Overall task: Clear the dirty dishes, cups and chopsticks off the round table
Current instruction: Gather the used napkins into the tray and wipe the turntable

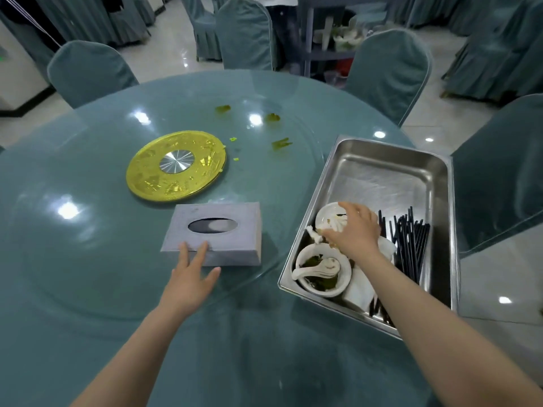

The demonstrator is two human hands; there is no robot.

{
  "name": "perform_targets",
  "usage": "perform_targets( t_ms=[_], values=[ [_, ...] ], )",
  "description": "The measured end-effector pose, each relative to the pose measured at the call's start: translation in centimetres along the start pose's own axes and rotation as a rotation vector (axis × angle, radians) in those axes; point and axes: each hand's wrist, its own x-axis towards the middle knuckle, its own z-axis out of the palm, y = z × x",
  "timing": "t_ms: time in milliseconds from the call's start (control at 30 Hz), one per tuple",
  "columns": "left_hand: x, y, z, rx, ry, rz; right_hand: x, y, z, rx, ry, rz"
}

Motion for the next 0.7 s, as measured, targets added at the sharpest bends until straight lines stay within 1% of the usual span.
perform_targets(
  t_ms=[33,167,233,367,533,633,700],
  values=[
    [0.0,-0.5,0.1,0.022,-0.017,-0.028,0.0,-0.5,0.1,-0.004,-0.003,-0.012],
    [-0.1,-2.2,-0.7,0.076,-0.019,-0.077,-1.1,-2.6,0.6,0.035,0.073,-0.116],
    [-0.2,-3.0,-1.4,0.107,-0.026,-0.096,-1.7,-4.0,1.1,0.053,0.062,-0.160],
    [-0.7,-4.9,-2.6,0.129,-0.032,-0.101,-3.2,-7.6,2.5,0.037,-0.027,-0.279],
    [-0.3,-6.4,-4.0,0.139,-0.022,-0.121,-6.7,-12.9,5.7,0.103,-0.215,-0.479],
    [-0.5,-7.5,-4.5,0.127,-0.032,-0.129,-8.4,-16.2,7.8,0.125,-0.247,-0.531],
    [-0.7,-8.3,-4.6,0.128,-0.032,-0.121,-9.3,-18.2,8.8,0.142,-0.297,-0.539]
  ],
)
